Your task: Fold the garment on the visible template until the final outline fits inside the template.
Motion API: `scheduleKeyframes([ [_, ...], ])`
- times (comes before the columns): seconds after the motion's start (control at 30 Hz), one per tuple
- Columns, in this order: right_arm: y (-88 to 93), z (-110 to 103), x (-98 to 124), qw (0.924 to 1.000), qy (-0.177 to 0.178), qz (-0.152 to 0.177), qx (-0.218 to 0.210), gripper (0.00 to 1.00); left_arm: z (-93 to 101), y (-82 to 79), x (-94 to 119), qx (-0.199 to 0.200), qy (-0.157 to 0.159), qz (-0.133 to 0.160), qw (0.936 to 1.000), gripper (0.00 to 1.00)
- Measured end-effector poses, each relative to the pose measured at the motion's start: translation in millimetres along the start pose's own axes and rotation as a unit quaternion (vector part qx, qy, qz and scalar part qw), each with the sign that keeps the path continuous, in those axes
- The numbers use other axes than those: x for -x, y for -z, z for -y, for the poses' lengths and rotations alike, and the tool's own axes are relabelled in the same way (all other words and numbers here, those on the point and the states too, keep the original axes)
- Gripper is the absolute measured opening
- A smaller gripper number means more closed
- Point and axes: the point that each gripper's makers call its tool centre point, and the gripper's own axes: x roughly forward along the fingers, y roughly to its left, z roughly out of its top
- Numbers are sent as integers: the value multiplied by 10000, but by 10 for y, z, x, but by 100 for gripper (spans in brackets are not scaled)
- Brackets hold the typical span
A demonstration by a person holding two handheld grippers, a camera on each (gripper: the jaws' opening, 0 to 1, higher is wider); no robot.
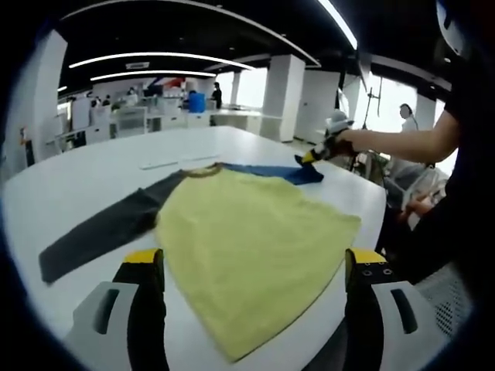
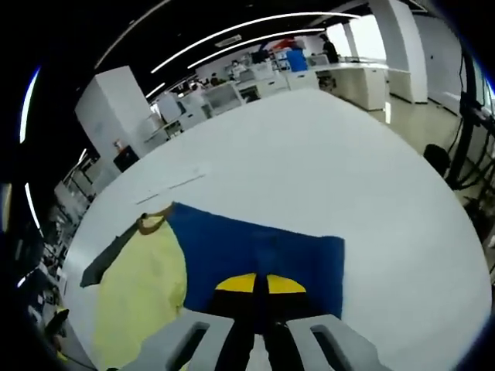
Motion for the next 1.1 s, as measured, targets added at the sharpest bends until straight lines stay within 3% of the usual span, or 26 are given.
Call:
scheduleKeyframes([
  [1.1,-32,-1020,-388,9962,-593,-141,615,0,80,104,28,61,89,-105,9999,94],
])
